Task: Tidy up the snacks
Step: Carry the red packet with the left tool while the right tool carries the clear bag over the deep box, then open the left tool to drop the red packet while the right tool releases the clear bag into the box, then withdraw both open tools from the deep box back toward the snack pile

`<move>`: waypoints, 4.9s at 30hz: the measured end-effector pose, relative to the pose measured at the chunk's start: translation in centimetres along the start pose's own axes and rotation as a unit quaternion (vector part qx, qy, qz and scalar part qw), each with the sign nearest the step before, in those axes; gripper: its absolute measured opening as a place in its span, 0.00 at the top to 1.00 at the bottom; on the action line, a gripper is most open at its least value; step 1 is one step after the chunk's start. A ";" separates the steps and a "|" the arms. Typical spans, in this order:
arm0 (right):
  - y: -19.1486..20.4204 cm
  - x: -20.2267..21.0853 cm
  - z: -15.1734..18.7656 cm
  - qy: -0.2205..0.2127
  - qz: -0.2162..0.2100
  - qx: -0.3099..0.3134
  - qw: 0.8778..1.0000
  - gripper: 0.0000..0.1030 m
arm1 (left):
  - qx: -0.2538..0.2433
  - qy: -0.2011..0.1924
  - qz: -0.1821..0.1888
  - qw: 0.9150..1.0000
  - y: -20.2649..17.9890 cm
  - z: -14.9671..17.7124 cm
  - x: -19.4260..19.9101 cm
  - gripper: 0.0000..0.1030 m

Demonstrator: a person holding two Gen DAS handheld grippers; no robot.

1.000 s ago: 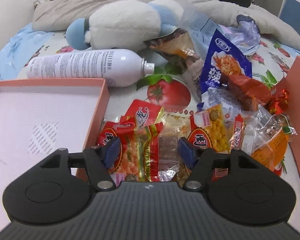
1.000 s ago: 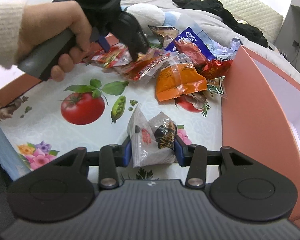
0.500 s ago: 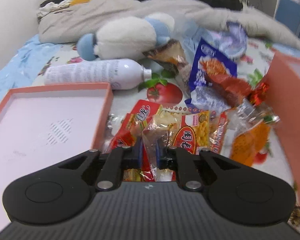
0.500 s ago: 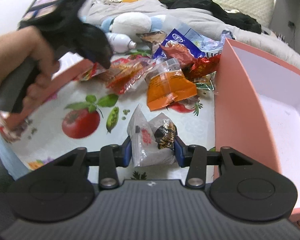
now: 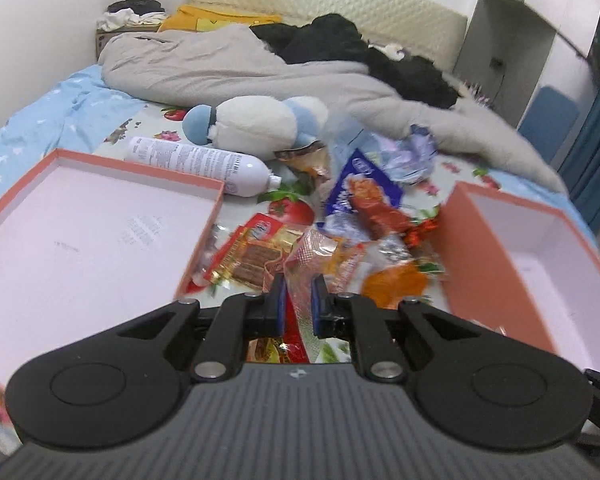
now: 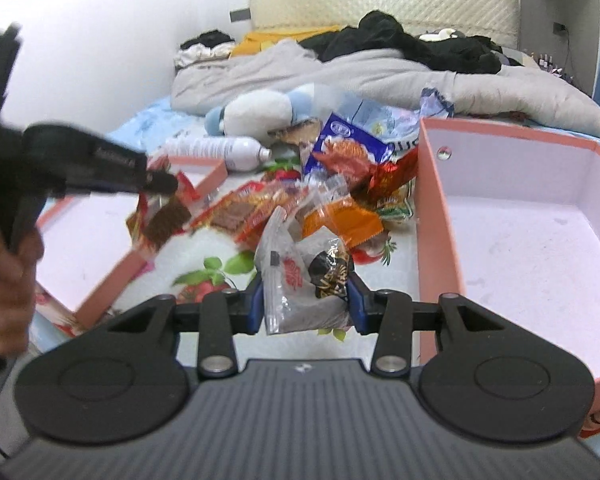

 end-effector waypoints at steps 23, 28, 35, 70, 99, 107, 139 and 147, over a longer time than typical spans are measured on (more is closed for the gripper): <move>-2.4 9.7 -3.6 -0.071 0.033 -0.054 0.995 0.57 | 0.001 -0.013 0.124 0.992 -6.9 1.0 10.9 0.86; -4.9 11.2 -3.9 -0.085 0.069 -0.058 0.992 0.57 | -0.022 -0.022 0.162 0.986 -10.9 -0.7 10.6 0.86; -11.0 11.4 -4.7 -0.092 0.140 -0.086 0.982 0.57 | -0.073 -0.023 0.210 0.975 -17.5 -3.1 8.5 0.86; -23.7 3.9 -2.6 0.025 0.170 -0.187 0.967 0.38 | -0.167 0.141 0.195 0.956 -29.7 -5.0 -8.5 0.53; -9.9 12.6 -1.7 -0.091 0.096 -0.103 0.986 0.38 | -0.137 -0.035 0.153 0.978 -17.1 -2.4 7.9 0.53; -6.0 12.7 -0.8 -0.090 0.062 -0.072 0.991 0.38 | -0.113 -0.049 0.121 0.985 -12.4 -1.2 10.7 0.53; 0.8 8.7 2.5 -0.059 0.021 -0.025 0.998 0.38 | -0.060 0.010 0.059 0.996 -3.3 5.0 9.2 0.33; 2.2 3.6 1.7 -0.061 0.027 0.013 0.998 0.38 | -0.062 0.017 0.036 0.997 -1.0 3.6 3.6 0.33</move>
Point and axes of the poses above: each gripper's, at about its wrist camera, not at the fingertips, and x roughly against the way its jaws point, y to its left, z to its underside, the point moved 5 cm from there along -x, roughly the way its jaws point, and after that the axes turned 4 degrees about -z, right-handed, at the moved point
